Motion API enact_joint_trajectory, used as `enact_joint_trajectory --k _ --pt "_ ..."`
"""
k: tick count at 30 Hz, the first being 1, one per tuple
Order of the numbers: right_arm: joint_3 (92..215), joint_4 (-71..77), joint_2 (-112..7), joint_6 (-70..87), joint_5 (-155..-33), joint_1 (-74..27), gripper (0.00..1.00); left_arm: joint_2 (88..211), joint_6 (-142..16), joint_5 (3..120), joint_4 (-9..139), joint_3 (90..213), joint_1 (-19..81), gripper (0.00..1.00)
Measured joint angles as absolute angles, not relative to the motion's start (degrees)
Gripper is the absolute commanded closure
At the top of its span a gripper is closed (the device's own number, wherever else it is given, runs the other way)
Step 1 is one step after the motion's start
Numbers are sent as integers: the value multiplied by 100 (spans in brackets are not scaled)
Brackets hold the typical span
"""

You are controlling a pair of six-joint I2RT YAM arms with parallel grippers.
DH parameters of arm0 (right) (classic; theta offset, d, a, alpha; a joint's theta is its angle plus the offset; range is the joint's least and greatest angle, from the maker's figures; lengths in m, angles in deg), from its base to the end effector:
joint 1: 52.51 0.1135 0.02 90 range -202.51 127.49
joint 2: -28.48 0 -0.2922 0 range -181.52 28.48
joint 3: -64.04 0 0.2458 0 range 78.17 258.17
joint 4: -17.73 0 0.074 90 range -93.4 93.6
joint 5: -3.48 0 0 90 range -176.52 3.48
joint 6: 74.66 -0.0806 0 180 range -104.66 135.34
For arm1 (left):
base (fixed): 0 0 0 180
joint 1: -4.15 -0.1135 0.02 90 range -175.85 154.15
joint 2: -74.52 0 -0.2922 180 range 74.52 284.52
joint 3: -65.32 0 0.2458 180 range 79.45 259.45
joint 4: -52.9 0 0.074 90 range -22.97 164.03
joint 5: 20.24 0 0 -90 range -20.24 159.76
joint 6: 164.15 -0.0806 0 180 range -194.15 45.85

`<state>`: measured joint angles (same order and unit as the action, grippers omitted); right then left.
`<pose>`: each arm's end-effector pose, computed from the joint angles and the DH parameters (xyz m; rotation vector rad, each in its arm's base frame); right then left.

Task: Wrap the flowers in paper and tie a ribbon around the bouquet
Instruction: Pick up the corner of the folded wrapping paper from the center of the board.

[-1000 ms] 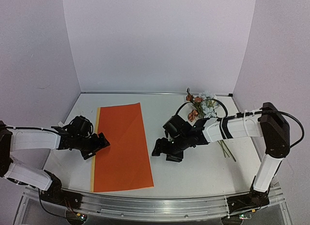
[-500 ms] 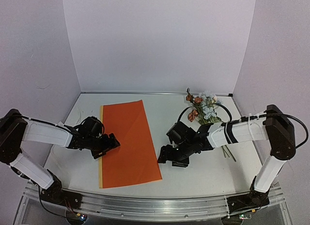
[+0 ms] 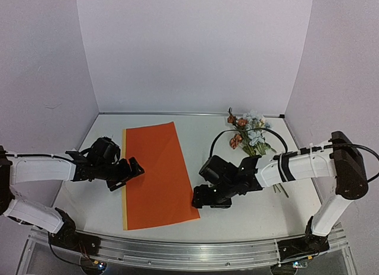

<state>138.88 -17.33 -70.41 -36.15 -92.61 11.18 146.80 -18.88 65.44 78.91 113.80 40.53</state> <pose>0.1558 0.3343 0.1697 -0.3441 2.8259 0.7451 0.2022 -0.1565 0.1747 -0.3919 2.5746 -0.7517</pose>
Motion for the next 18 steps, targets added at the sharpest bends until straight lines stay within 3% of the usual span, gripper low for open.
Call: enact_joint_trajectory --k 18 --pt "14247 -1991 -7540 -3505 -9125 1340 30 14683 -1808 6382 8115 10903 4053 9"
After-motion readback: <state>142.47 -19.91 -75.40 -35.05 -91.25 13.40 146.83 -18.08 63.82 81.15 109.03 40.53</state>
